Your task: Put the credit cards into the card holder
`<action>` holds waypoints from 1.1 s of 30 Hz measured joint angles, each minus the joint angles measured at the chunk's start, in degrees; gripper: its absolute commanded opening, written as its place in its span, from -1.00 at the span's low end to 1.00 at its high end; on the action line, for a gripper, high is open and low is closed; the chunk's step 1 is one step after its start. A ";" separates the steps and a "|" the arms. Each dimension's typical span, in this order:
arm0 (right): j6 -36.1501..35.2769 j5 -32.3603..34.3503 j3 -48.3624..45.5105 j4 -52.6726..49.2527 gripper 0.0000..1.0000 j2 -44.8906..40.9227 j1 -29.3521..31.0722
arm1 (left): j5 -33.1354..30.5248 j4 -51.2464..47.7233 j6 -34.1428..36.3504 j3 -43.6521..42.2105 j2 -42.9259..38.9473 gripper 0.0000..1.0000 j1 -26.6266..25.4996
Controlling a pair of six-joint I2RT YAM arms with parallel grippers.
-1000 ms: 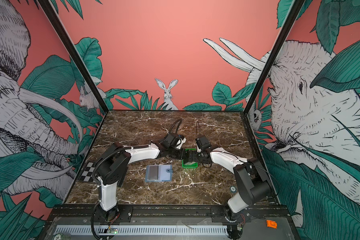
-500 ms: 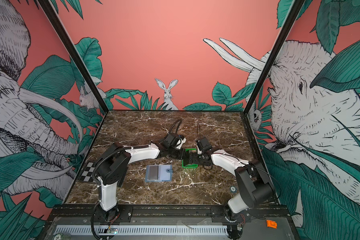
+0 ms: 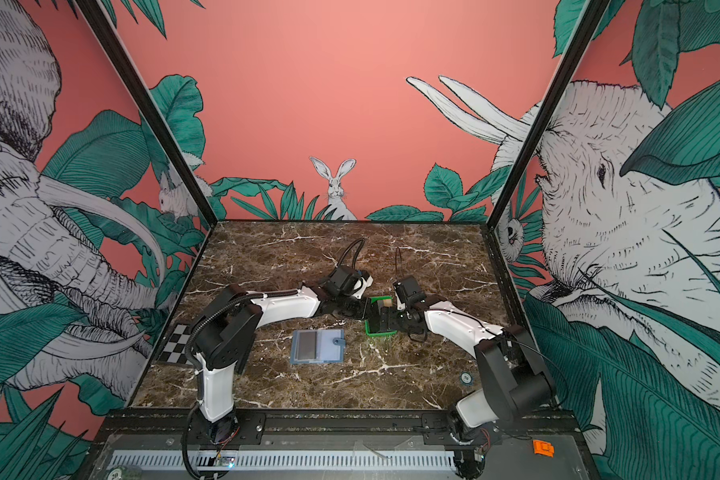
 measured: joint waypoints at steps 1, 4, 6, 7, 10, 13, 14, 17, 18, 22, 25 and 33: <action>-0.02 0.17 0.76 0.00 0.78 0.83 0.00 | 0.04 0.00 0.00 0.00 0.00 -0.73 0.00; -0.13 0.66 2.99 0.04 0.78 3.34 0.00 | 0.24 0.00 0.00 0.00 0.00 -0.73 0.00; -0.24 0.87 4.22 -0.07 0.78 4.61 0.00 | 0.37 0.00 0.00 0.00 0.00 -0.73 0.00; -0.33 0.96 4.81 -0.20 0.78 5.27 0.00 | 0.42 0.00 0.00 0.00 0.00 -0.73 0.00; -0.70 1.03 6.10 -0.33 0.78 6.82 0.00 | 0.37 0.00 0.02 -0.02 0.00 -0.73 0.00; -0.90 1.03 6.16 -0.22 0.78 6.88 0.00 | 0.46 0.13 0.02 -0.02 0.00 -0.73 0.02; -0.92 1.05 6.16 -0.20 0.77 6.88 0.00 | 0.46 0.13 0.02 -0.02 0.00 -0.73 0.00; -1.09 1.16 6.14 -0.24 0.78 6.86 0.00 | 0.46 0.22 0.00 -0.02 0.11 -0.73 0.00; -1.14 1.22 6.14 -0.26 0.77 6.86 0.02 | 0.48 0.35 0.00 -0.02 0.20 -0.73 0.00; -1.62 2.43 6.14 -1.22 0.77 5.42 0.07 | 0.68 1.20 0.02 -0.02 0.81 -0.73 0.00; -2.12 3.87 6.14 -2.49 0.77 3.89 0.02 | 0.70 1.42 0.02 -0.02 0.85 -0.73 0.00; -2.71 5.42 6.14 -4.31 0.77 2.60 -0.02 | 1.09 1.46 0.00 0.00 0.87 -0.68 0.00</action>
